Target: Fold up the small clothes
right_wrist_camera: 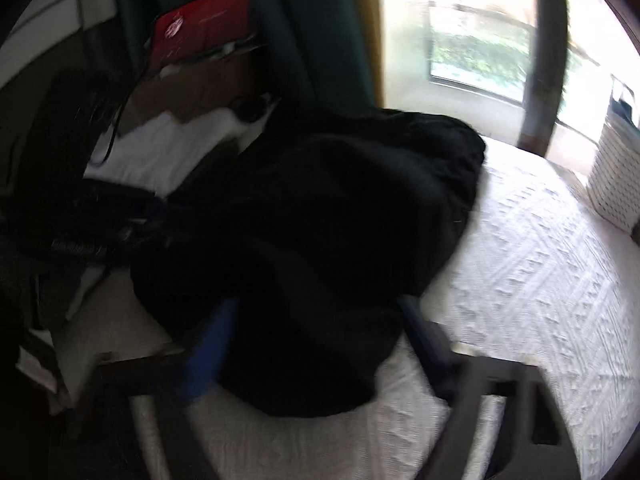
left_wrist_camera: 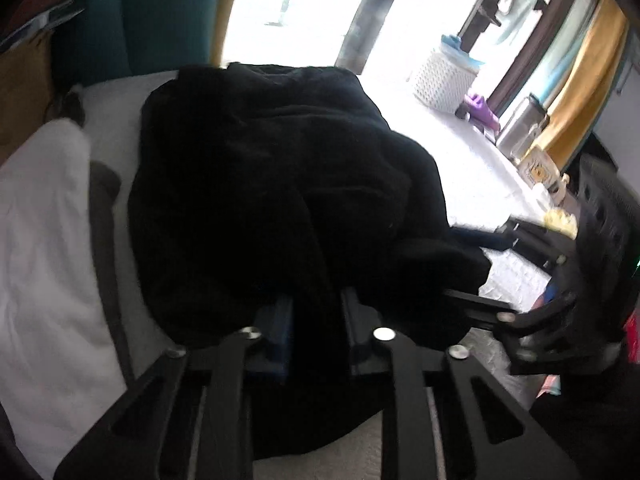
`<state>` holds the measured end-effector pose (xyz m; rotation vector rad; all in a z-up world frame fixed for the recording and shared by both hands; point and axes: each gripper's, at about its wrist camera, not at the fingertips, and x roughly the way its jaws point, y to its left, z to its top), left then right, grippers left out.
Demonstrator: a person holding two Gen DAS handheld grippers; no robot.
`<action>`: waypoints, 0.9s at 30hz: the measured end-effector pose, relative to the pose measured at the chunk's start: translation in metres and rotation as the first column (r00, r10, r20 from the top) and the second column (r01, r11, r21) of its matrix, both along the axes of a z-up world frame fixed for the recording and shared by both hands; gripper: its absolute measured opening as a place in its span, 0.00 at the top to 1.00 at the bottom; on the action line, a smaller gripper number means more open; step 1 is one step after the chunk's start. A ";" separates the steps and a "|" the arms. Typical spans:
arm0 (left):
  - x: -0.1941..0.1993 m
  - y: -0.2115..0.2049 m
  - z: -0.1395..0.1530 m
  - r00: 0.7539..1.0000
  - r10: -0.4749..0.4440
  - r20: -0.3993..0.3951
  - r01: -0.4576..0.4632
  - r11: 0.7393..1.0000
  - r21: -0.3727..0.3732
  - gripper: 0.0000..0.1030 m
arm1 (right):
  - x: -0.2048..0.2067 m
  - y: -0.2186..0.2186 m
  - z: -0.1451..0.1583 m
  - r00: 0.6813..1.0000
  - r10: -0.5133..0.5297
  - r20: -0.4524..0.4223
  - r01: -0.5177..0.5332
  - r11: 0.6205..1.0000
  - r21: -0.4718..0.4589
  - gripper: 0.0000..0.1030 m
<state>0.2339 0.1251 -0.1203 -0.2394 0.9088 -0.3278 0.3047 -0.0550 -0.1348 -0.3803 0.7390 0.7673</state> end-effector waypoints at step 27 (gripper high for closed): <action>-0.046 0.015 0.013 0.997 0.072 -0.026 -0.070 0.995 0.072 0.84 | -0.034 -0.045 0.001 0.997 -0.079 -0.026 0.079 0.997 -0.008 0.08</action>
